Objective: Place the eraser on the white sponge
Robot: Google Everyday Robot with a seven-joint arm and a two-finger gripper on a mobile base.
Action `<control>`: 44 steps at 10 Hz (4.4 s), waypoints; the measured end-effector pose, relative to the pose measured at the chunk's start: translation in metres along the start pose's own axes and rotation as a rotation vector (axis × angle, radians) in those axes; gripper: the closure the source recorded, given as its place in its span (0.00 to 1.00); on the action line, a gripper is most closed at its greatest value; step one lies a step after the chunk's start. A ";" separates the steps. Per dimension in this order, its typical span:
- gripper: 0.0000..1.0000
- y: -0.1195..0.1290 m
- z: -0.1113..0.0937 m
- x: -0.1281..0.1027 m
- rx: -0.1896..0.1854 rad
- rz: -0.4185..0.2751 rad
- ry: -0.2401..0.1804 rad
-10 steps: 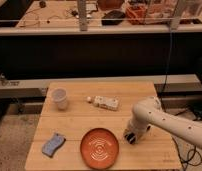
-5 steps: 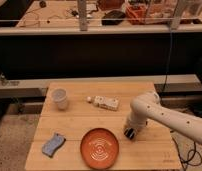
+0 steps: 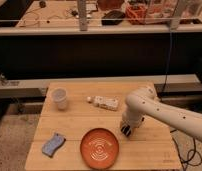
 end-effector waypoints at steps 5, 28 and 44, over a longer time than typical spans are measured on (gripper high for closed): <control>1.00 -0.033 -0.019 -0.017 -0.010 -0.040 0.016; 1.00 -0.176 -0.018 -0.116 -0.038 -0.335 0.032; 1.00 -0.264 -0.002 -0.207 -0.057 -0.601 -0.007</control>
